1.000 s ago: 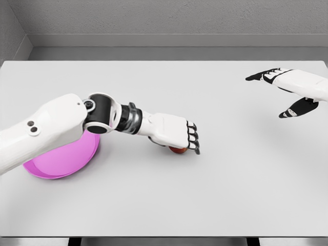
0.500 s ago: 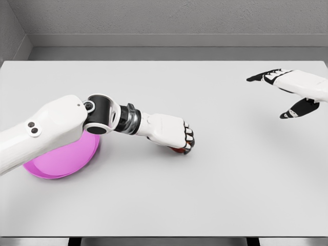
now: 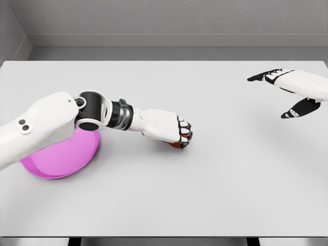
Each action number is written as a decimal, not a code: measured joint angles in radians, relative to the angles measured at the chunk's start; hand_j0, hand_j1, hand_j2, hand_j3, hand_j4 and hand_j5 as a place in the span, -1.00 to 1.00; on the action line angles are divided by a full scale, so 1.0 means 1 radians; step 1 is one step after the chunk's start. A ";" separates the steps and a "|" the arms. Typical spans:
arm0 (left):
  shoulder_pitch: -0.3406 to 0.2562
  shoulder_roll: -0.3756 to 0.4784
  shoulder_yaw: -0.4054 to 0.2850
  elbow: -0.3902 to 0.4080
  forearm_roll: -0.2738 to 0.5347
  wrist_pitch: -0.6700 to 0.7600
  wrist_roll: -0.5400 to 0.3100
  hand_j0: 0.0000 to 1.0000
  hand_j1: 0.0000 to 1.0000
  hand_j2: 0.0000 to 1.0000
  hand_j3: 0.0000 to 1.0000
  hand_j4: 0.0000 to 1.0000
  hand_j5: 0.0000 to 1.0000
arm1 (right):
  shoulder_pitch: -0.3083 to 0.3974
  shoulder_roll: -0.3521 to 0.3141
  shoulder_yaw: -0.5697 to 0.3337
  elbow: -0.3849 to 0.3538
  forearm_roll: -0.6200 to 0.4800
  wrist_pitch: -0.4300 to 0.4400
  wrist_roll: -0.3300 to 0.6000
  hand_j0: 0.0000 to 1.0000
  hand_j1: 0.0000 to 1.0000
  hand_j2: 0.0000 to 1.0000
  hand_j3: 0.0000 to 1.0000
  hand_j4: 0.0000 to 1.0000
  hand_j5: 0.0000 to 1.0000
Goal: Put the apple on the plate with both arms
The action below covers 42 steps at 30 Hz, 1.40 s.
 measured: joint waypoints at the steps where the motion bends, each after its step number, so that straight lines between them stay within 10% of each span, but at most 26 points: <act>1: 0.003 0.013 0.013 0.000 0.008 0.000 0.001 -0.70 -0.70 -0.70 -0.70 -0.70 -0.70 | 0.000 0.000 0.000 0.000 0.000 0.000 0.000 1.00 1.00 1.00 1.00 1.00 1.00; 18: 0.201 0.339 0.398 -0.011 0.191 0.000 0.001 -0.86 -0.86 -0.86 -0.86 -0.86 -0.86 | 0.000 0.000 0.000 0.000 0.000 0.000 0.000 1.00 1.00 1.00 1.00 1.00 1.00; 29: 0.328 0.463 0.478 -0.039 0.203 0.001 -0.002 -0.80 -0.80 -0.80 -0.80 -0.80 -0.80 | 0.002 -0.003 0.000 -0.001 0.000 0.000 0.000 1.00 1.00 1.00 1.00 1.00 1.00; 31: 0.328 0.470 0.481 -0.038 0.203 0.001 -0.004 -0.25 -0.25 -0.25 -0.25 -0.25 -0.25 | 0.000 -0.004 0.000 -0.001 0.000 0.000 0.000 1.00 1.00 1.00 1.00 1.00 1.00; 32: 0.330 0.475 0.488 -0.037 0.206 0.001 -0.004 0.64 0.64 0.64 0.64 0.64 0.64 | 0.000 -0.004 0.000 -0.001 0.000 0.000 0.000 1.00 1.00 1.00 1.00 1.00 1.00; 33: 0.330 0.481 0.494 -0.037 0.209 0.001 -0.003 0.95 0.95 0.95 0.95 0.95 0.95 | 0.000 -0.004 0.000 -0.001 0.000 0.000 0.000 1.00 1.00 1.00 1.00 1.00 1.00; 42: 0.330 0.520 0.562 -0.031 0.314 0.001 -0.003 1.00 1.00 1.00 1.00 1.00 1.00 | 0.000 -0.005 0.000 -0.001 0.000 0.000 0.000 1.00 1.00 1.00 1.00 1.00 1.00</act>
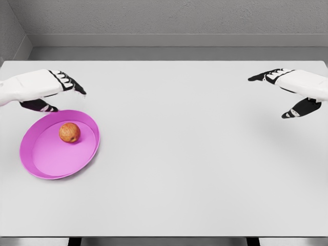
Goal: Put the apple on the plate with both arms
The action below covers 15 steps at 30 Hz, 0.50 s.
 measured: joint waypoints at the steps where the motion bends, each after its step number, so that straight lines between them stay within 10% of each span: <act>1: 0.003 -0.003 0.012 0.001 0.006 0.000 0.000 1.00 1.00 1.00 1.00 1.00 1.00 | 0.000 0.000 0.000 0.000 0.000 0.000 0.000 1.00 1.00 1.00 1.00 1.00 1.00; 15: 0.021 -0.055 0.057 0.002 0.020 0.000 -0.004 1.00 1.00 1.00 1.00 1.00 1.00 | 0.006 -0.001 -0.001 0.001 0.000 0.000 0.000 1.00 1.00 1.00 1.00 1.00 1.00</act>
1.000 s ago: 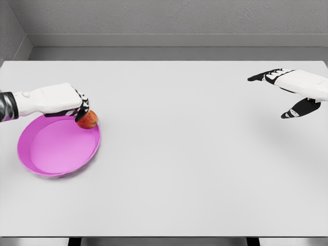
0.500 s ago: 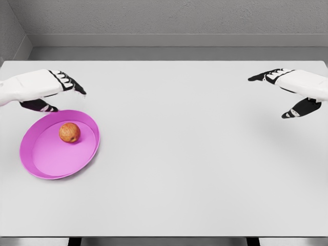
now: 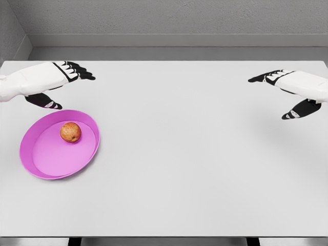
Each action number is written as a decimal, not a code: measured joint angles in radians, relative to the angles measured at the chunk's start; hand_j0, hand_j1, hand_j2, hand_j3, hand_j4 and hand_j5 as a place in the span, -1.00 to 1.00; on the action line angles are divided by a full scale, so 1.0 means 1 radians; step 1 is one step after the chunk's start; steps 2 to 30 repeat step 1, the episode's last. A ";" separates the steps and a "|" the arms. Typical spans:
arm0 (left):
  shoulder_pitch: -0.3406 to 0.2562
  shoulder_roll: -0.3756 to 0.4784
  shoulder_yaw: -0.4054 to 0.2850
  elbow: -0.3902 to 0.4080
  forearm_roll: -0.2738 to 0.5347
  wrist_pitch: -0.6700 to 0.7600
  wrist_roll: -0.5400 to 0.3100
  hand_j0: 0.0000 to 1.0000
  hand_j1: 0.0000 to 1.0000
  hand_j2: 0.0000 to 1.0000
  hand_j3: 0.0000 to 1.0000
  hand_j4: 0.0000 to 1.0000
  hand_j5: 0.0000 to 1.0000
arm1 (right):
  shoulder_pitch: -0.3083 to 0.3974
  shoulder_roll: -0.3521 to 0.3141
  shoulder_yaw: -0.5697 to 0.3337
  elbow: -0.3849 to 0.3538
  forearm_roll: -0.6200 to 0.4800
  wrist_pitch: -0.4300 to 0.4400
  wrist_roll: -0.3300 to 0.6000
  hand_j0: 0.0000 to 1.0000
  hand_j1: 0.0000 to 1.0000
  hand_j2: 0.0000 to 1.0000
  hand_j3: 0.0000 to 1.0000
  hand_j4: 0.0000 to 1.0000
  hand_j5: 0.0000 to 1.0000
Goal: Put the apple on the plate with both arms
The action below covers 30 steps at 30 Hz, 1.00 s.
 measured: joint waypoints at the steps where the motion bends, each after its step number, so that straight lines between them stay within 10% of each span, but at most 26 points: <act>1: 0.002 -0.001 0.001 0.000 0.000 0.000 0.000 1.00 1.00 1.00 1.00 1.00 1.00 | 0.000 0.000 0.000 0.000 0.000 0.000 0.000 1.00 1.00 1.00 1.00 1.00 1.00; 30: 0.002 -0.001 0.001 0.000 0.000 0.000 0.000 1.00 1.00 1.00 1.00 1.00 1.00 | 0.000 0.000 0.000 0.000 0.000 0.000 0.000 1.00 1.00 1.00 1.00 1.00 1.00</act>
